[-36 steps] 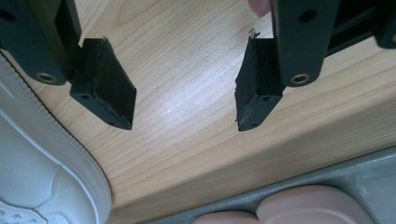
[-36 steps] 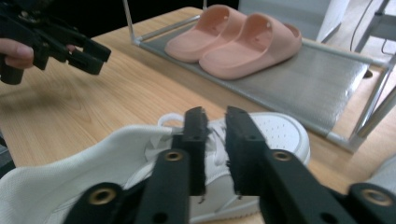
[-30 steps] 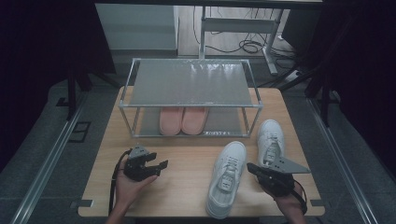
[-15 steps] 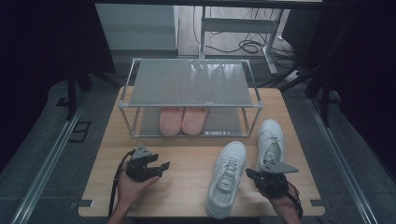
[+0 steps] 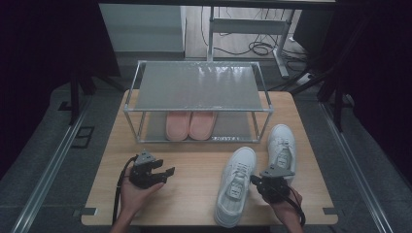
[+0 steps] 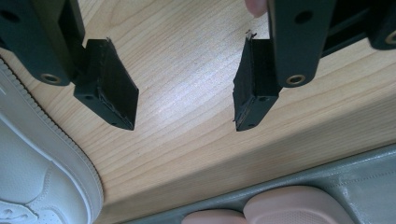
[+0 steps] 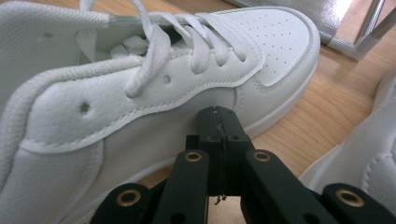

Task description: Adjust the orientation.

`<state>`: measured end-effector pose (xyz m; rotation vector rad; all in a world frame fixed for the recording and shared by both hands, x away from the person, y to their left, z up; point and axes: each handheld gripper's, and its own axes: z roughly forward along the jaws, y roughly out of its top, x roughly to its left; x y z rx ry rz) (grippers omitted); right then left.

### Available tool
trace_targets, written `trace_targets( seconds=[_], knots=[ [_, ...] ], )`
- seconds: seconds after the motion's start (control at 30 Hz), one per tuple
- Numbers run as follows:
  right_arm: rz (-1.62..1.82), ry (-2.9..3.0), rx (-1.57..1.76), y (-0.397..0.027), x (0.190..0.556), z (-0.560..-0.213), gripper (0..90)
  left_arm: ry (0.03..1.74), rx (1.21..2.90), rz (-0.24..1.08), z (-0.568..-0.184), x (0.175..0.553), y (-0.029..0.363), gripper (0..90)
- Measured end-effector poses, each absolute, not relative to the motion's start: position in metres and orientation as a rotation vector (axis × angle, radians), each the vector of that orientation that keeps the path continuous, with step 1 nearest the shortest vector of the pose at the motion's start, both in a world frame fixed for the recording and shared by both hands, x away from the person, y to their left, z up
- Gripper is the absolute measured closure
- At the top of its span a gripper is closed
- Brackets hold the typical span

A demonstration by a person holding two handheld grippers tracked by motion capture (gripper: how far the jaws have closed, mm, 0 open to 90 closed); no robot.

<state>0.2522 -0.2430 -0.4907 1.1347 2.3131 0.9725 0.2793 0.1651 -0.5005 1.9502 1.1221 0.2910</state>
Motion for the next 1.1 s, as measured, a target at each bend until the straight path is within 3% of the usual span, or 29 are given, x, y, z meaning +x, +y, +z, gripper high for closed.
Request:
trace_targets(
  seconds=[1.1],
  knots=[
    [1.08,2.358,1.086,-0.207,0.276,-0.497,90.0,1.13,1.953,0.284,-0.501,0.28,0.167,41.2]
  ],
)
